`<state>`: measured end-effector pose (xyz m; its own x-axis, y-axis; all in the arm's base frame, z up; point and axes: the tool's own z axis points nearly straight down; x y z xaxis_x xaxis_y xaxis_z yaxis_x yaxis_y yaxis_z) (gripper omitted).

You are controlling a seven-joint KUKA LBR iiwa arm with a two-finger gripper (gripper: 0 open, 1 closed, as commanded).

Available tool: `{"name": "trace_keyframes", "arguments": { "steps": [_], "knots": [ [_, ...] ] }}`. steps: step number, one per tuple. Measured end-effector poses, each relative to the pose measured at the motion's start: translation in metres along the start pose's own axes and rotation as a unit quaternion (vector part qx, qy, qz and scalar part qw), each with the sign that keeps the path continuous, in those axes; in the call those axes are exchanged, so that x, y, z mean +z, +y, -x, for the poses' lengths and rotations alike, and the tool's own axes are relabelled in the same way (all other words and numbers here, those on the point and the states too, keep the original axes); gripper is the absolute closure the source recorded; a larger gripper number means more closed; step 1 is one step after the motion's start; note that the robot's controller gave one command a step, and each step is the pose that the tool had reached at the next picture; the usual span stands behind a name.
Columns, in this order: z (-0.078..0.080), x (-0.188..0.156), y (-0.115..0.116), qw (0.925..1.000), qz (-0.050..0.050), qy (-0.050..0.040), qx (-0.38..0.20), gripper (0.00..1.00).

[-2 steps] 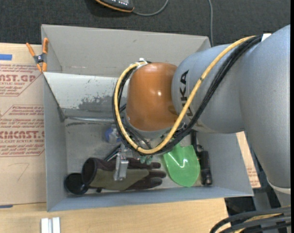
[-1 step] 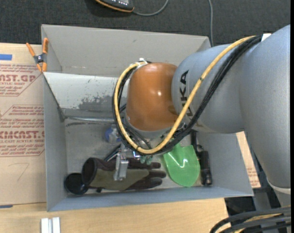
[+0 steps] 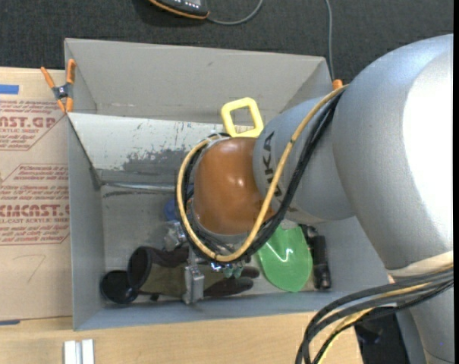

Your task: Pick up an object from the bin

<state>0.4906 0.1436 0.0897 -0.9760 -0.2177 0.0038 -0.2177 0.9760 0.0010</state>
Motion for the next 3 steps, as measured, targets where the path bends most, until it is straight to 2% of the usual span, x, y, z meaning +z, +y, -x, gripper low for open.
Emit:
{"name": "trace_keyframes", "arguments": {
  "steps": [1,2,3],
  "knots": [
    [0.0,0.004,-0.003,0.9999,0.0,-0.0011,-0.015,0.0],
    [0.0,-0.008,0.0,0.9988,0.0,0.0041,-0.049,0.0],
    [0.028,-0.062,0.026,0.9914,0.001,0.0013,-0.131,0.0]
  ]
}}
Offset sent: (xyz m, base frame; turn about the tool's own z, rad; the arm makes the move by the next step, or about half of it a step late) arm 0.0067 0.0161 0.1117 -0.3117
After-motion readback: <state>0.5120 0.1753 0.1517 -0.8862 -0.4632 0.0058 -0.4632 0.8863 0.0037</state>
